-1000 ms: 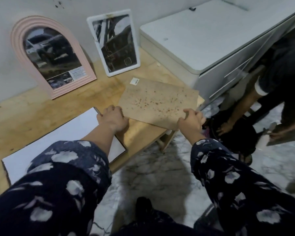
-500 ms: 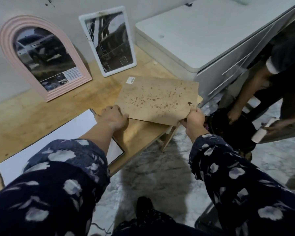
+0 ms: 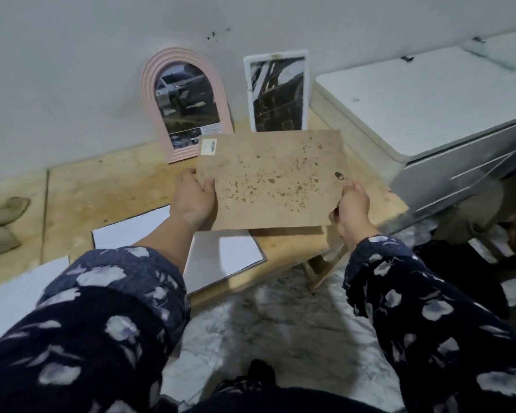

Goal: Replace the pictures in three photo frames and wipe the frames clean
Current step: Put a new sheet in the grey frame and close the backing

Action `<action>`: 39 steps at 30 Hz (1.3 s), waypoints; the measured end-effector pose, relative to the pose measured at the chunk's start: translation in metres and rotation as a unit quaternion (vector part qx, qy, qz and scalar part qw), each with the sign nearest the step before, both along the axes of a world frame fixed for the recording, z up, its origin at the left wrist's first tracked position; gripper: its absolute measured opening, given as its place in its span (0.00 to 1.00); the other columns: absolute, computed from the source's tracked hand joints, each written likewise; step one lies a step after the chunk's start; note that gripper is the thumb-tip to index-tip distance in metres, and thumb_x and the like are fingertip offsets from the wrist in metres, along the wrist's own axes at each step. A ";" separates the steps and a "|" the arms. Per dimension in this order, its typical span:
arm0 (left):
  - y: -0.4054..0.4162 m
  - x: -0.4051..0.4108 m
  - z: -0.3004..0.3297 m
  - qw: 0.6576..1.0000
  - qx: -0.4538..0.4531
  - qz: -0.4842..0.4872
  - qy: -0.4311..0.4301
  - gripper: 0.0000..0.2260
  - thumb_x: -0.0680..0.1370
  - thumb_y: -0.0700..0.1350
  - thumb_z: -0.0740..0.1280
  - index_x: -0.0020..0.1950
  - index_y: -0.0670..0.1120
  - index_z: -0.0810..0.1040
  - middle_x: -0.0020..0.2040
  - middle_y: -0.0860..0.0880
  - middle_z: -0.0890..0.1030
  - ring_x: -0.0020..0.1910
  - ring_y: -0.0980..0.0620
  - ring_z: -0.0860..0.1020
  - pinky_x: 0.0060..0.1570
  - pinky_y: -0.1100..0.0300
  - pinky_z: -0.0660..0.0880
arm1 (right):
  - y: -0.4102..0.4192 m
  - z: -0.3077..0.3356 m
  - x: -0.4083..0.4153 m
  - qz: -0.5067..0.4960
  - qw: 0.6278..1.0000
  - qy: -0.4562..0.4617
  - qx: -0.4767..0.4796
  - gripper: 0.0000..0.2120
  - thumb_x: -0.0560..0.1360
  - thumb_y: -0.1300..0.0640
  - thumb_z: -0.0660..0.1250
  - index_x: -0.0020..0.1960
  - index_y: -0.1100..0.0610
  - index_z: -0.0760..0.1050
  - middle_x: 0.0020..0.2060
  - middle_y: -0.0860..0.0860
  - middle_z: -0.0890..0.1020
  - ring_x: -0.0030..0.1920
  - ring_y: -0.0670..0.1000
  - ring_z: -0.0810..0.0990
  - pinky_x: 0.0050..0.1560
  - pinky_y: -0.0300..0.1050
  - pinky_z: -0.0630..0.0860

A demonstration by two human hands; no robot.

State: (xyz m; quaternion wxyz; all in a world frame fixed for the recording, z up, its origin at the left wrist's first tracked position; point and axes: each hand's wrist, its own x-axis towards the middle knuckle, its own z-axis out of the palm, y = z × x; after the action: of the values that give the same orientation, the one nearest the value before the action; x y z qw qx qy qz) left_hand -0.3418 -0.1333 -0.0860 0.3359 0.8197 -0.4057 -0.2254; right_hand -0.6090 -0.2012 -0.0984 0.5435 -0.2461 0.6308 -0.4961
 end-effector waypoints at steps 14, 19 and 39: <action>0.168 0.074 -0.019 0.956 0.161 0.179 -0.166 0.22 0.80 0.59 0.56 0.67 0.45 0.70 0.64 0.44 0.71 0.64 0.41 0.69 0.59 0.45 0.68 | 0.044 -0.026 0.134 0.238 0.971 0.014 0.020 0.21 0.78 0.52 0.65 0.69 0.54 0.69 0.58 0.54 0.80 0.50 0.53 0.81 0.54 0.56 0.79; 0.189 0.082 -0.027 0.953 0.214 0.176 -0.122 0.25 0.80 0.60 0.56 0.72 0.48 0.65 0.69 0.43 0.67 0.67 0.40 0.67 0.62 0.44 0.67 | 0.056 -0.037 0.156 0.238 0.970 0.033 0.040 0.22 0.77 0.49 0.65 0.70 0.52 0.68 0.56 0.53 0.80 0.48 0.54 0.79 0.49 0.55 0.80; 0.195 0.090 -0.038 0.969 0.209 0.112 -0.070 0.32 0.68 0.65 0.71 0.65 0.48 0.71 0.60 0.47 0.77 0.58 0.45 0.76 0.56 0.49 0.77 | 0.072 -0.044 0.145 0.324 0.895 0.306 -0.034 0.20 0.77 0.46 0.64 0.64 0.55 0.74 0.60 0.52 0.79 0.57 0.58 0.78 0.59 0.56 0.76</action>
State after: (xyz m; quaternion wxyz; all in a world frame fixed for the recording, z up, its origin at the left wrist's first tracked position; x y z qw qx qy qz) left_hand -0.2519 0.0615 -0.1237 0.1506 0.9256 -0.2779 -0.2081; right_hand -0.4639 -0.1297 -0.1426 0.4458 -0.5950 0.6335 -0.2142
